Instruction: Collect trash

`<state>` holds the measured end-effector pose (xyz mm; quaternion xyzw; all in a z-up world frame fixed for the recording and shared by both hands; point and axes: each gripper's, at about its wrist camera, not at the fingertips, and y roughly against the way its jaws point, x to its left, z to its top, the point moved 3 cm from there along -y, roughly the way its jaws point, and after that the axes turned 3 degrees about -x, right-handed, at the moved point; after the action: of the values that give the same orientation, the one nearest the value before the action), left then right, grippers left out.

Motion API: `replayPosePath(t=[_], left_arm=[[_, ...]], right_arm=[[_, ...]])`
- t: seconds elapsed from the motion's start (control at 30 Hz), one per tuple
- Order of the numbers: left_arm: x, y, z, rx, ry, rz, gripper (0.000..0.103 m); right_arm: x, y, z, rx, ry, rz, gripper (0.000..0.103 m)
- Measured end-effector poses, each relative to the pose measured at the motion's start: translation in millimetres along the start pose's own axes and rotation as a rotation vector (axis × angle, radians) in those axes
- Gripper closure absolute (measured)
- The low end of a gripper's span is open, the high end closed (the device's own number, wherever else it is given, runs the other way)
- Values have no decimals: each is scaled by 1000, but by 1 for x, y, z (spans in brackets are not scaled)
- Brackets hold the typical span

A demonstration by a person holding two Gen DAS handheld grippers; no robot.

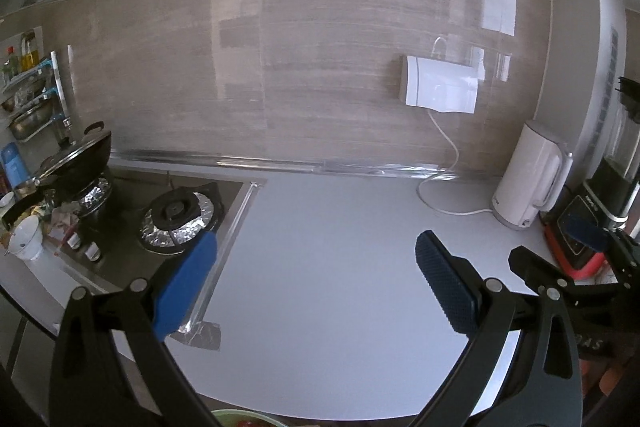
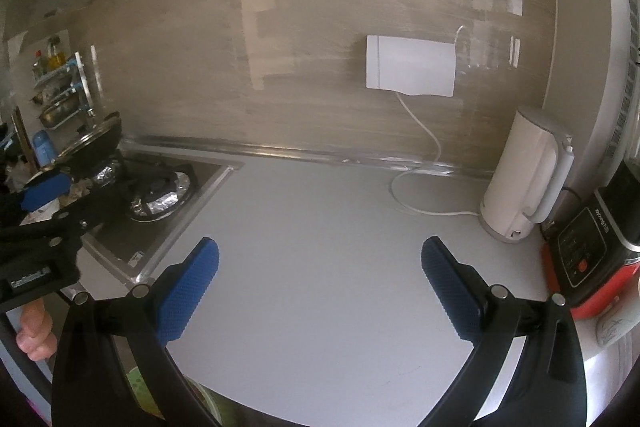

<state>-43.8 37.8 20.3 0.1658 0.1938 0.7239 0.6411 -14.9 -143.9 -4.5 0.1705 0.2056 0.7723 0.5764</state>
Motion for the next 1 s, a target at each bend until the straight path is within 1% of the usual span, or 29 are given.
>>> replayPosePath(t=[0.17,0.47,0.63,0.77,1.0], left_arm=[[4,4,0,-4,12,7,8],[12,2,-2,5,34,30,8],[11,0,-2,6,31,44,8],[9,0,-2,-7,26,67,8],[6,-2,-3,-10,19,71,8]], right_arm=[[5,8,-1,-8,9,-6,2],[13,8,-3,-2,25,-4,2],[16,7,-5,8,35,-3,2],[17,6,-6,14,37,-3,2],[17,3,-5,22,35,-5,2]])
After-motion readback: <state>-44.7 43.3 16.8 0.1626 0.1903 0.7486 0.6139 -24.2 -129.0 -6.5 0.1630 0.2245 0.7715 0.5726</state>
